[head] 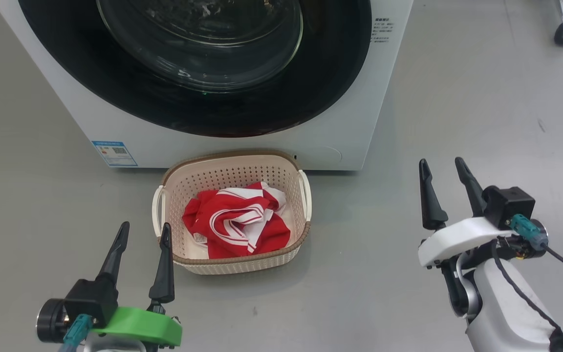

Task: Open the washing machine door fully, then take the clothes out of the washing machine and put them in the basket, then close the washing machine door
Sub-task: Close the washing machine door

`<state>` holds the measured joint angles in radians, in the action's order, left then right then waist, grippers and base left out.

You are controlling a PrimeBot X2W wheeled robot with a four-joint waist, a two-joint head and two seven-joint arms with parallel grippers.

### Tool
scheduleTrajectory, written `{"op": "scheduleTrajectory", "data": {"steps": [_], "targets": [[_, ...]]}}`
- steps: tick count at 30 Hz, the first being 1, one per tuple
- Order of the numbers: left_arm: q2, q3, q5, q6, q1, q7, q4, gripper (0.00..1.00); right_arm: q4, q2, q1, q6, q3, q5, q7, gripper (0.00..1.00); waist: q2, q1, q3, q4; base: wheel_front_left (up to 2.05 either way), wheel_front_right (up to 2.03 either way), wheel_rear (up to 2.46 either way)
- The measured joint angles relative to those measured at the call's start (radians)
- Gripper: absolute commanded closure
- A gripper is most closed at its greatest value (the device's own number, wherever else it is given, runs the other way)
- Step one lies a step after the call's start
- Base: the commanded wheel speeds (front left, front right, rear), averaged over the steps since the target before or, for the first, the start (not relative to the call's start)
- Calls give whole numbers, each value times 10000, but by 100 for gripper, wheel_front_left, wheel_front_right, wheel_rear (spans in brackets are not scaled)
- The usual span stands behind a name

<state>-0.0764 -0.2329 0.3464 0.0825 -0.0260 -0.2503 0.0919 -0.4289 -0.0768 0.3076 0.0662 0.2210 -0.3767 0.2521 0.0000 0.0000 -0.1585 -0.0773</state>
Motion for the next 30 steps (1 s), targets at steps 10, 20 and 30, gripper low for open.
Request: {"op": "scheduleTrajectory", "data": {"steps": [10,20,30], "targets": [[0,-10,56,0,512,130,198,0,529,73,-1293,-167,136,111,0,0,0,0,658,387,0,0,0],[-19,-35,115,2,909,362,178,0,991,134,-2280,-357,217,161,0,0,0,0,1178,646,0,0,0],[-63,-69,128,2,941,556,-10,0,1561,150,-2694,-518,226,188,0,0,0,-1,1286,742,0,0,0]]}}
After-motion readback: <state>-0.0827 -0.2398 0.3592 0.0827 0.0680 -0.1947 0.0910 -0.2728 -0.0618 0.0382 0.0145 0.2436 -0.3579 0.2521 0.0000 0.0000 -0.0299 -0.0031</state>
